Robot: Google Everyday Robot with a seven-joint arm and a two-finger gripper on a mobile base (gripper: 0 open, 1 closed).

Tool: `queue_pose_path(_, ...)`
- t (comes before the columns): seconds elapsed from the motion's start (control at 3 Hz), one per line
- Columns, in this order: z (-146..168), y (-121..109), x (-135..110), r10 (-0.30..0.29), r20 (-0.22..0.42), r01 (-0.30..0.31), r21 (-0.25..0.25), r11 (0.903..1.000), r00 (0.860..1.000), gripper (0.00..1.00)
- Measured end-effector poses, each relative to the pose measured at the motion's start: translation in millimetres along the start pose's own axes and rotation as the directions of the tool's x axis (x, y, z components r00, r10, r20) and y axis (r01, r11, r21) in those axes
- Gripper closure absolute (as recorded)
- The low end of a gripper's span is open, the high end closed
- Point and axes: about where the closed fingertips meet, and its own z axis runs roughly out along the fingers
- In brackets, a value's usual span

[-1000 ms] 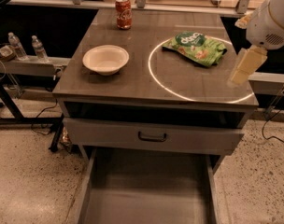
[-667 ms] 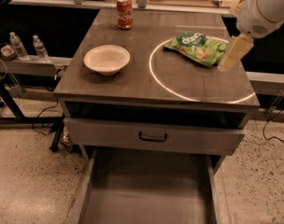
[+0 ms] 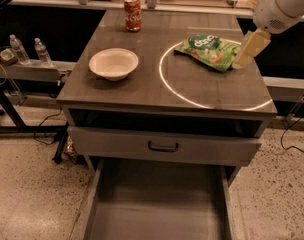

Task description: Place green rice chip bag into middle drawer

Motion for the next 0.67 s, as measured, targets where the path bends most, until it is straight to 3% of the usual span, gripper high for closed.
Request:
queue_pose_path(0.33,20,-4,6,0.044,-0.006,-0.044,-0.001,0.999,0.999,0.0)
queue_pose_path(0.67,54,-12,13,0.143,0.022,-0.142,-0.026,0.9895,0.99,0.0)
